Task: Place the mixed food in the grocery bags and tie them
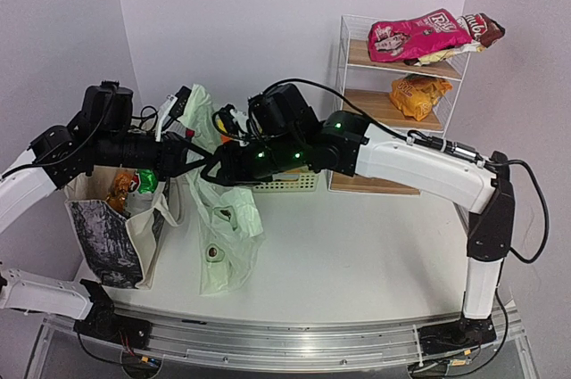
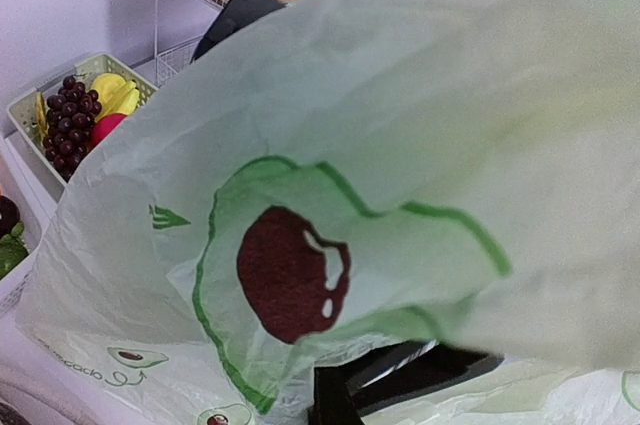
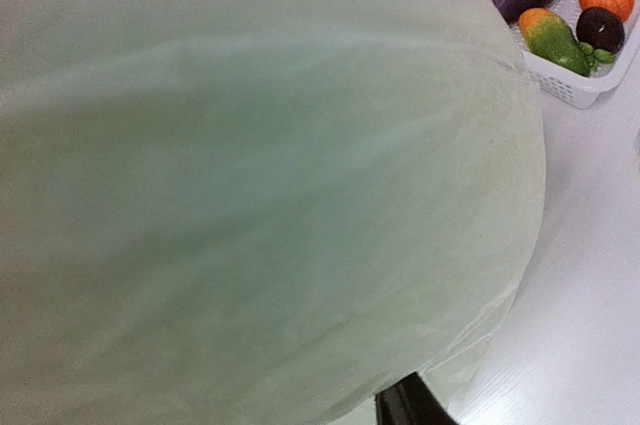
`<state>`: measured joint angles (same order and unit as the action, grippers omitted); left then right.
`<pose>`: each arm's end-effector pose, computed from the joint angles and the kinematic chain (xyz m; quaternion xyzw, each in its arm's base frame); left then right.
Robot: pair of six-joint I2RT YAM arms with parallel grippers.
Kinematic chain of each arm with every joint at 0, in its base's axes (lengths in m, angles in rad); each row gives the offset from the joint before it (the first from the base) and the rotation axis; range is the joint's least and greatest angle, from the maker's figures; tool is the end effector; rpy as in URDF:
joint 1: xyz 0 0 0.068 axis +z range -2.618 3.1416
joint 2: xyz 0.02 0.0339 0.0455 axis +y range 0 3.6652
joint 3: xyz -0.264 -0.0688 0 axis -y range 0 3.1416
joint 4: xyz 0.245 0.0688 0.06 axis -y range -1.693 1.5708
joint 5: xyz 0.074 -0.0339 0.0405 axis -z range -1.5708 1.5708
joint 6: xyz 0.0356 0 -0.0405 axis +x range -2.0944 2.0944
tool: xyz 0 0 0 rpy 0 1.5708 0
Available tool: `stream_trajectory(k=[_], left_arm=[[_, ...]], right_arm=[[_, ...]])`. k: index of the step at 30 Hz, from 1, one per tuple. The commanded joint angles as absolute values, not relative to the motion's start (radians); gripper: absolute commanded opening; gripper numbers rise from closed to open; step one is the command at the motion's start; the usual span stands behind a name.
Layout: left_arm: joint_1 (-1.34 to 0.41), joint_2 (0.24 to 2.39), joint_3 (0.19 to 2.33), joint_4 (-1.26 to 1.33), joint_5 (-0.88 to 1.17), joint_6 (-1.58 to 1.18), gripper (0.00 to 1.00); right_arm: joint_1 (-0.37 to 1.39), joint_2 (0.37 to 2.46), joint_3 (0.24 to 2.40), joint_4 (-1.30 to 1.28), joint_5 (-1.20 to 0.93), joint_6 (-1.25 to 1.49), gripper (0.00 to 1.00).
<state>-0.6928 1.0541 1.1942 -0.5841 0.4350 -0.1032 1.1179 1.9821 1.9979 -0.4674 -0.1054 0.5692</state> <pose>0.1595 -0.1519 0.3910 0.3501 0.7564 -0.3703 0.4100 0.2014 0.4225 0.3716 -0.2562 0.8071 0.4257 0.3191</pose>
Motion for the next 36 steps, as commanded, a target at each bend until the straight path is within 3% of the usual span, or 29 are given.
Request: stream_trajectory(k=[1,2,4,16,22,23,30,32,36], left_arm=[[-0.693,1.026,1.185,-0.536,0.493,-0.134,0.0],[-0.692,1.026,1.185,-0.539,0.49,-0.139,0.0],[-0.693,1.025,1.185,-0.545,0.481,-0.149,0.0],[-0.692,1.019,1.202,-0.616,0.412,-0.101,0.0],[-0.693,1.028,1.199,-0.609,0.398,-0.085,0.0],[-0.692,1.03,1.2,-0.608,0.397,-0.086,0.0],[-0.692,1.027,1.203,-0.589,0.379,-0.096,0.0],[-0.693,1.028,1.2,-0.585,0.381,-0.099,0.0],[-0.692,1.035,1.198,-0.575,0.395,-0.105,0.0]], right_arm=[[1.119,1.994,1.989,-0.415,-0.01,0.63,0.2],[1.119,1.99,1.983,-0.413,-0.006,0.632,0.1],[1.117,1.97,1.963,-0.412,0.004,0.632,0.0],[1.071,1.73,1.725,-0.439,0.233,0.526,0.0],[1.1,1.764,1.804,-0.426,0.084,0.366,0.02],[1.113,1.772,1.822,-0.417,0.07,0.326,0.06],[1.169,1.783,1.832,-0.277,0.054,0.232,0.6],[1.187,1.786,1.82,-0.199,0.085,0.224,0.82],[1.211,1.829,1.844,-0.087,0.191,0.238,0.89]])
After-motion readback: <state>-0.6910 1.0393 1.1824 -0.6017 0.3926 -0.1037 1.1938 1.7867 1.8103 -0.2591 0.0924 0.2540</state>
